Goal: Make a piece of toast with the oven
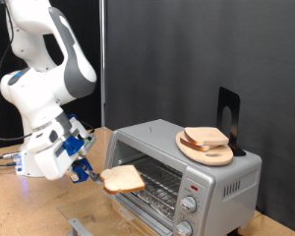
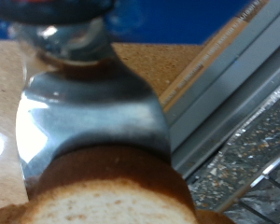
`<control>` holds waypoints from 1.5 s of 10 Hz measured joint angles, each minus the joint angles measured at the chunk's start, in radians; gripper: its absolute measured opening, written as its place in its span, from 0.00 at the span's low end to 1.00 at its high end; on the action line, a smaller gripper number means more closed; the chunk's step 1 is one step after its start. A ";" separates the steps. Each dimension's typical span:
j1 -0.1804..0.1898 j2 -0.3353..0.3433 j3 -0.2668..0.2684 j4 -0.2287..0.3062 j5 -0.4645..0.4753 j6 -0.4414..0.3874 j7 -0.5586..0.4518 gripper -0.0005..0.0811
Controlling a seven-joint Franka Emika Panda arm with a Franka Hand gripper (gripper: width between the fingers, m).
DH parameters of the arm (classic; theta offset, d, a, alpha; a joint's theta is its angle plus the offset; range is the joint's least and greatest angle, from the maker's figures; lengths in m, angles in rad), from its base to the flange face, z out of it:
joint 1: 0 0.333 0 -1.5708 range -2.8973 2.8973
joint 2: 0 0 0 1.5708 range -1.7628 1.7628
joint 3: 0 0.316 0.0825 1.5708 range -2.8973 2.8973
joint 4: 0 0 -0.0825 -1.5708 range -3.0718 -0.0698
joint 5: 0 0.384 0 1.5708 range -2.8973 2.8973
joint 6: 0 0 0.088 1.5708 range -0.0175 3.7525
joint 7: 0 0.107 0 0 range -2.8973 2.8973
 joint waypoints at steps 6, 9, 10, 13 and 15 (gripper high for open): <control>0.009 0.076 0.118 0.032 -0.170 0.062 0.125 0.53; 0.026 0.065 0.120 0.032 -0.144 0.106 -0.049 0.53; 0.027 0.051 0.120 0.032 -0.142 0.111 -0.086 0.53; 0.016 0.007 0.140 0.032 -0.207 0.110 -0.041 0.53; -0.028 0.007 0.178 0.033 -0.372 0.070 0.121 0.53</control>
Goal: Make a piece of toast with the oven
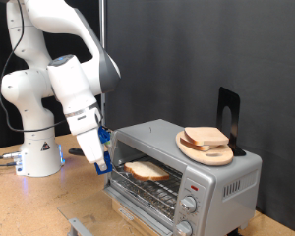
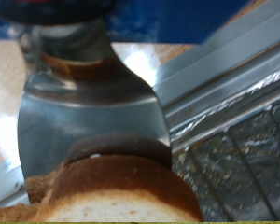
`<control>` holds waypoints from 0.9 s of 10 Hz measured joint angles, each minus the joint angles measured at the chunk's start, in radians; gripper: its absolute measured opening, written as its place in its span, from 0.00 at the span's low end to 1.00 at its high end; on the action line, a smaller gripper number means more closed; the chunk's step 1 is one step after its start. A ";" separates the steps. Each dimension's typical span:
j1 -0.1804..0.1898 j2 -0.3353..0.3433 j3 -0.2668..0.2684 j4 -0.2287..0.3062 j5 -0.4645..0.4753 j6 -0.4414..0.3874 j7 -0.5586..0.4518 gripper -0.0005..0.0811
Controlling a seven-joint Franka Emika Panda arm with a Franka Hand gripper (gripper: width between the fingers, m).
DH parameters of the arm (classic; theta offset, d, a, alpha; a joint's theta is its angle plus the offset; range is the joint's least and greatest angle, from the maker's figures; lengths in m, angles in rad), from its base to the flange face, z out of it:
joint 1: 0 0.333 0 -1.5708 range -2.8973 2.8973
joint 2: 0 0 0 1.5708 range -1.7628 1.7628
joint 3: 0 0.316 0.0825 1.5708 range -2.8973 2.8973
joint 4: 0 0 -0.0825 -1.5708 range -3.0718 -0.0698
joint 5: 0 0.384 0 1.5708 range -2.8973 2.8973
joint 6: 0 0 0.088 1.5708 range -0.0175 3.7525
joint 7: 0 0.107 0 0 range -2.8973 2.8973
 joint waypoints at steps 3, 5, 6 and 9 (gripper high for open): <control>-0.026 0.014 0.015 0.000 -0.096 -0.015 0.087 0.53; -0.030 0.015 0.011 0.001 -0.096 -0.016 0.087 0.53; -0.032 0.015 0.009 0.001 -0.096 -0.019 0.086 0.53; -0.056 0.015 0.002 0.001 -0.114 -0.044 0.079 0.53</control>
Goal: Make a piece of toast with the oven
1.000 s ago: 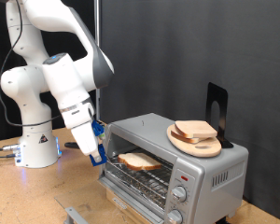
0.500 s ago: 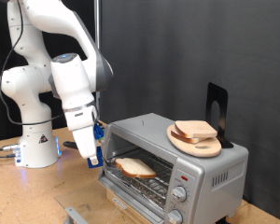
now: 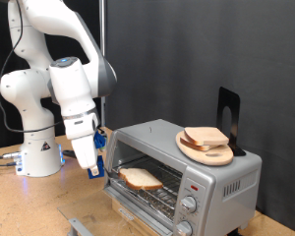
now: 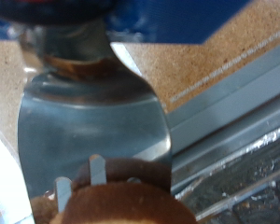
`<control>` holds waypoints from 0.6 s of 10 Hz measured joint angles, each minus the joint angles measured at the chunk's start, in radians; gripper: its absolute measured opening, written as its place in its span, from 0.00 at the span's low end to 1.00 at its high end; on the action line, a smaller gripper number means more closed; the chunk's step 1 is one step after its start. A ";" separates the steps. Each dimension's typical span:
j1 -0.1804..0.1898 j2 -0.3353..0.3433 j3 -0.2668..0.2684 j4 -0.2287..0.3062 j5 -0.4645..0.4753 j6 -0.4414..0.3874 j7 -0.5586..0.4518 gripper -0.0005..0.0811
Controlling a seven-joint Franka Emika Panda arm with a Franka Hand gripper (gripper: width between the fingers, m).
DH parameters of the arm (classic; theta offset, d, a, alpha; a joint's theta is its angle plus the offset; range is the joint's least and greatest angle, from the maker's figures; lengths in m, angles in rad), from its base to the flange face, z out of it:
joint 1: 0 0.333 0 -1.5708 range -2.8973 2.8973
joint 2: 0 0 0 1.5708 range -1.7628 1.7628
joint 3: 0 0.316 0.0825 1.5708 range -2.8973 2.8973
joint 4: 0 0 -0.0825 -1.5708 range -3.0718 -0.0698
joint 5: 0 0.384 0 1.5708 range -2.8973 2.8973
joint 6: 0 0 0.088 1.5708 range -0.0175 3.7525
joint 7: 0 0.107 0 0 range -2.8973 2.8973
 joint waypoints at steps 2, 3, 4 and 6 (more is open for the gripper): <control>-0.013 0.000 -0.007 0.000 -0.006 -0.011 -0.010 0.53; -0.013 0.000 -0.014 0.001 0.007 -0.011 -0.028 0.53; -0.013 0.000 -0.019 0.005 0.030 -0.011 -0.044 0.53; -0.006 0.000 -0.016 0.019 0.073 -0.012 -0.047 0.53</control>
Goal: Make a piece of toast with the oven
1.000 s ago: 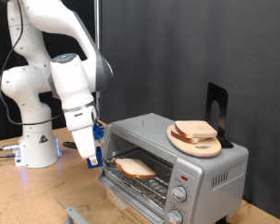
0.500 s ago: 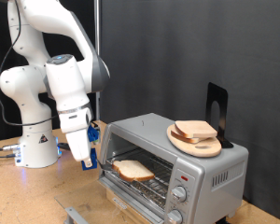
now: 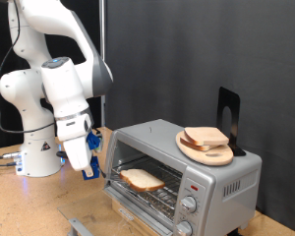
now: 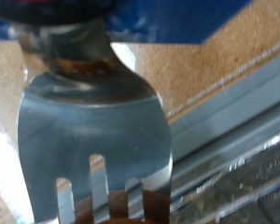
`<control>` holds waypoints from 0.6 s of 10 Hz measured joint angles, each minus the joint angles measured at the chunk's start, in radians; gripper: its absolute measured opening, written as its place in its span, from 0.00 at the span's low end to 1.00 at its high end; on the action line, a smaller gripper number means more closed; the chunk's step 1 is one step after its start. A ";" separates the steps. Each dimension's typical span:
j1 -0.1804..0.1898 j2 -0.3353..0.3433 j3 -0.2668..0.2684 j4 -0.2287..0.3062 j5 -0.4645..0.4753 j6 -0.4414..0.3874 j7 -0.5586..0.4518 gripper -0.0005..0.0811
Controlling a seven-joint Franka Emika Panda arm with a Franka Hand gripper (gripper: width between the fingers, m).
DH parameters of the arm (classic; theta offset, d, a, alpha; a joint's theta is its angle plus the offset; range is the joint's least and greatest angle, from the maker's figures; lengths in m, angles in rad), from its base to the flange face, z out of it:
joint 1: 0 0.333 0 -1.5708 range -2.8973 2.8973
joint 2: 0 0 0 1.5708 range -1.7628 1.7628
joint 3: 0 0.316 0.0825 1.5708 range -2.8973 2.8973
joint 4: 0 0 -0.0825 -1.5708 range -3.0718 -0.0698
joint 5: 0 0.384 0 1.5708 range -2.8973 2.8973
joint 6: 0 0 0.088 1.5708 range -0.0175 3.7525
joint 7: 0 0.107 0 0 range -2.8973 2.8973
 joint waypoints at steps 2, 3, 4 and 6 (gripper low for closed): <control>0.021 0.001 0.013 0.013 0.025 -0.001 0.011 0.53; 0.029 0.001 0.028 0.015 0.025 -0.007 0.030 0.53; 0.036 0.001 0.041 0.015 0.024 -0.013 0.044 0.53; 0.039 0.001 0.060 0.013 0.020 -0.019 0.061 0.53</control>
